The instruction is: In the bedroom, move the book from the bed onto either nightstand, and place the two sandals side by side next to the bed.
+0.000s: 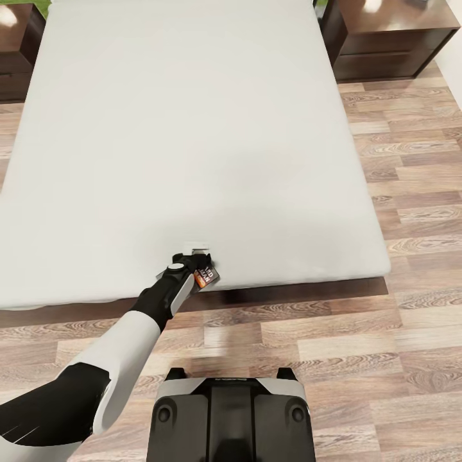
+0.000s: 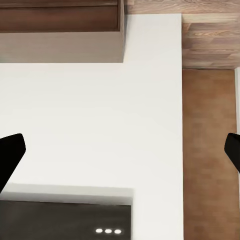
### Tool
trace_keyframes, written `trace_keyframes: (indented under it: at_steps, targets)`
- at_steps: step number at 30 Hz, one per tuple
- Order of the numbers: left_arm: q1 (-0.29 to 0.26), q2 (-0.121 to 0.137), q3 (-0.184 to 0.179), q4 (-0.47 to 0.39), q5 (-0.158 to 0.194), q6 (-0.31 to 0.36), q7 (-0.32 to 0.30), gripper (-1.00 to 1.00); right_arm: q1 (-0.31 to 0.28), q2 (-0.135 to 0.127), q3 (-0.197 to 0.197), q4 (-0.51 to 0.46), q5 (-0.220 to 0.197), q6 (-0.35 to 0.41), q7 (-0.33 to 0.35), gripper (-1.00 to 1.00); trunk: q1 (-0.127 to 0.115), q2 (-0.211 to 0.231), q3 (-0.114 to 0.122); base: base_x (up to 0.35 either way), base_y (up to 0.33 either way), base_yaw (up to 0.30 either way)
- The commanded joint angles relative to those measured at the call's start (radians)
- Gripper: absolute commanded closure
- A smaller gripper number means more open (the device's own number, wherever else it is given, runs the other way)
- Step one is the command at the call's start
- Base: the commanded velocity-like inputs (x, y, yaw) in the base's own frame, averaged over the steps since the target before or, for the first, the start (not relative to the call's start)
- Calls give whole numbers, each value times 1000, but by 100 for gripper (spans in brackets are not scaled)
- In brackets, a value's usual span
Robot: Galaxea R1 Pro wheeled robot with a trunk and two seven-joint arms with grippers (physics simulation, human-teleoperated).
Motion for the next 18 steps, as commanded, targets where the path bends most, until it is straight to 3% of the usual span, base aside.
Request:
trace_keyframes:
  at_steps: [1,18]
  targets:
    - [0,1,-6,-2,10,4,9,-100,0,-1,-9,2,7,-6,3,-100,0,-1,0,-5,0,0]
    - [0,1,-18,-2,10,4,9,-100,0,-1,-9,2,8,-6,3,-100,0,-1,0,-16,0,0]
